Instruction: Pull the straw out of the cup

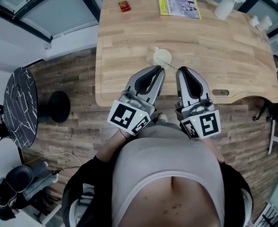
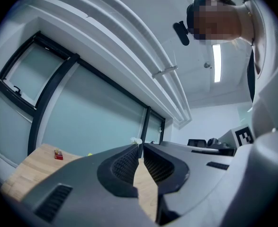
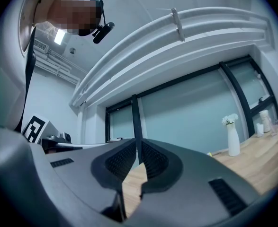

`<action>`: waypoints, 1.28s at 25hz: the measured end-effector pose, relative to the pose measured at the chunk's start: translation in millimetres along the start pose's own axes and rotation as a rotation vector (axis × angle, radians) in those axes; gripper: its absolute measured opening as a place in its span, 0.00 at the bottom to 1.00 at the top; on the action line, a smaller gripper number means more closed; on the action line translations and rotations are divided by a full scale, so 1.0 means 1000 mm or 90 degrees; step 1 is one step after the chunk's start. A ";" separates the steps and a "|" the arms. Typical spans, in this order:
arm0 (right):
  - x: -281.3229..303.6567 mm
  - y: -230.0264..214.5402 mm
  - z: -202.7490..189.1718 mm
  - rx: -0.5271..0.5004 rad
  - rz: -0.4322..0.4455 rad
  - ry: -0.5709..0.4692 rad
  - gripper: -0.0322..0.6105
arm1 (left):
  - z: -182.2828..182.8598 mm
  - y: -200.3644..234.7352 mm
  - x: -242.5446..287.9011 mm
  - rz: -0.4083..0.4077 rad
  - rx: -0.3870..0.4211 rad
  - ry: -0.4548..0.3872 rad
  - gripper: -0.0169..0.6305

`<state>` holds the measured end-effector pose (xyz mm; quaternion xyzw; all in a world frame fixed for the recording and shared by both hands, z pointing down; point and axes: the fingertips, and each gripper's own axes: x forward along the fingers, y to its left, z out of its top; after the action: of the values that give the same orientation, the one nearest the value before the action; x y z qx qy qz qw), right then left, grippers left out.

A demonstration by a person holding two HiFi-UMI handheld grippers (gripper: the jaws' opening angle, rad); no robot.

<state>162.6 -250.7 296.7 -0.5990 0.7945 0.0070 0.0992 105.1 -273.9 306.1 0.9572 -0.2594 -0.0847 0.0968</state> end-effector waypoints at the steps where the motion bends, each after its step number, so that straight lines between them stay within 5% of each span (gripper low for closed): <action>1: 0.000 -0.001 -0.002 0.003 0.003 0.004 0.11 | -0.001 0.000 0.001 0.003 0.000 0.001 0.06; 7: 0.006 -0.007 -0.017 0.011 0.016 0.031 0.12 | -0.005 0.005 0.004 0.019 -0.003 0.006 0.06; 9: 0.009 -0.009 -0.024 0.018 0.025 0.044 0.25 | -0.005 0.007 0.004 0.024 -0.003 0.007 0.06; 14: 0.013 -0.016 -0.046 0.014 0.026 0.076 0.31 | -0.008 0.010 0.002 0.038 0.001 0.014 0.06; 32: 0.022 -0.033 -0.107 0.009 0.010 0.143 0.31 | -0.006 0.027 -0.030 0.113 0.010 0.020 0.06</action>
<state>172.5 -294.7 401.1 -0.5892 0.8052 -0.0653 0.0139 67.5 -280.9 321.2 0.9324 -0.3423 -0.0584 0.1003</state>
